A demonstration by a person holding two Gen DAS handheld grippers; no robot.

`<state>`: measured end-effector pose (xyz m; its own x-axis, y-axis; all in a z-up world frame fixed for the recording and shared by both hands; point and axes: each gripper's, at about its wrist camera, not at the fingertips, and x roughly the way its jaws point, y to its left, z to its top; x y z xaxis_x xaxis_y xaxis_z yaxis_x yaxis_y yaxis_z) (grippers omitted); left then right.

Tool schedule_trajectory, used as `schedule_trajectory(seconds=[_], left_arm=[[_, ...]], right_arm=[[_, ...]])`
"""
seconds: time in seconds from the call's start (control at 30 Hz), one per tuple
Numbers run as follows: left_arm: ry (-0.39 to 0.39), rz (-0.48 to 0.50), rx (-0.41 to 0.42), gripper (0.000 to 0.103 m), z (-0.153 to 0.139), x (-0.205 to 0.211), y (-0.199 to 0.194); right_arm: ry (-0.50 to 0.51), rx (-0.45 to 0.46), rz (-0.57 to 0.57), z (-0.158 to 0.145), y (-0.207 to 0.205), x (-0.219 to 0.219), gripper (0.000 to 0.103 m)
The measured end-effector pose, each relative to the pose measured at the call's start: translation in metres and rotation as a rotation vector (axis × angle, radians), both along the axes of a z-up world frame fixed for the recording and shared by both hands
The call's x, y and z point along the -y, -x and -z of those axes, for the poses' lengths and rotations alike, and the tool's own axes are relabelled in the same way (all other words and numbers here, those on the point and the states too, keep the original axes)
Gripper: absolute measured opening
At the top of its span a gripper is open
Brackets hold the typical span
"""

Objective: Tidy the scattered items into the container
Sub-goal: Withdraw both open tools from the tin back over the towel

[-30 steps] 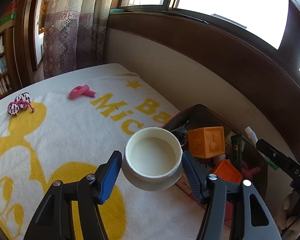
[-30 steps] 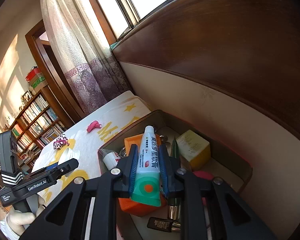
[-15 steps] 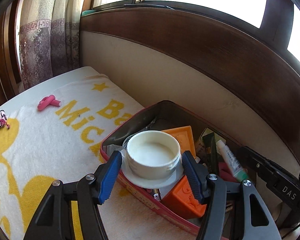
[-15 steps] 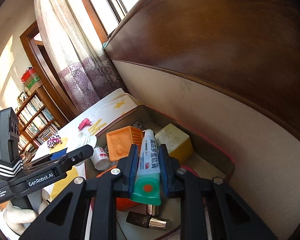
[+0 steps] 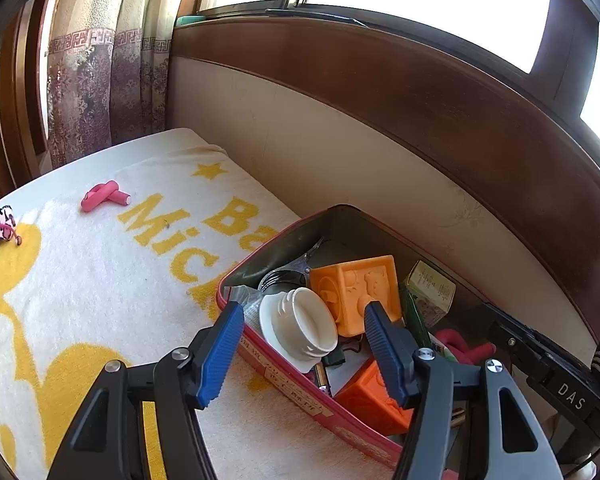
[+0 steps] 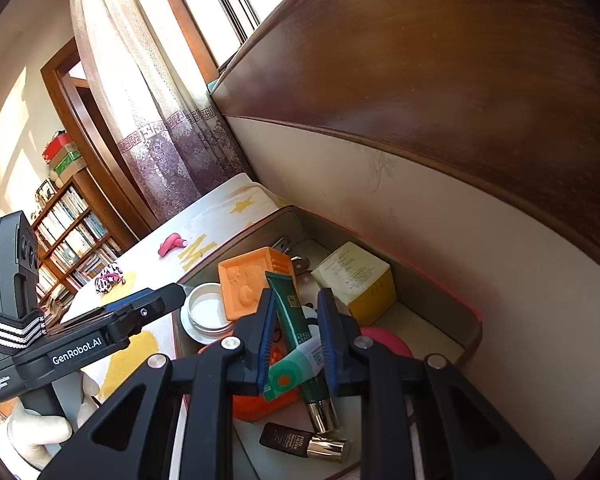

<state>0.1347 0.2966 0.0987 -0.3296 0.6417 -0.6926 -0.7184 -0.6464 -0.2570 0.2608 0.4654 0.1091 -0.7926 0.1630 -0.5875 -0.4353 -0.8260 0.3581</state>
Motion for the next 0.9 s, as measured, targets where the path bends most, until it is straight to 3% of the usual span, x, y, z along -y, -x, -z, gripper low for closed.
schedule_trajectory(seconds=[0.13,0.2,0.23,0.33,0.43,0.5,0.57,0.9], left_arm=[[-0.003,-0.023,0.021,0.065,0.003,0.009,0.006],[-0.002,-0.038,0.024,0.071,0.004,0.014,0.009],[-0.004,-0.051,0.018,0.076,0.004,0.018,0.011],[0.016,-0.09,-0.031,0.077,0.003,0.027,0.013],[0.057,-0.134,-0.087,0.077,0.003,0.037,0.016],[0.068,-0.16,-0.094,0.077,0.004,0.046,0.02],[0.065,-0.179,-0.092,0.077,0.004,0.056,0.023],[0.07,-0.278,-0.111,0.077,0.007,0.103,0.039]], right_arm=[[-0.001,0.009,-0.019,-0.001,0.007,0.009,0.023],[-0.003,0.013,-0.028,-0.002,0.01,0.013,0.023],[-0.004,0.014,-0.033,-0.002,0.012,0.015,0.023],[-0.007,0.017,-0.044,-0.002,0.015,0.02,0.025],[-0.015,0.021,-0.052,-0.003,0.018,0.027,0.035],[-0.024,0.021,-0.06,-0.004,0.021,0.033,0.045],[-0.036,0.02,-0.07,-0.006,0.024,0.039,0.049],[-0.073,0.03,-0.139,-0.012,0.047,0.076,0.057]])
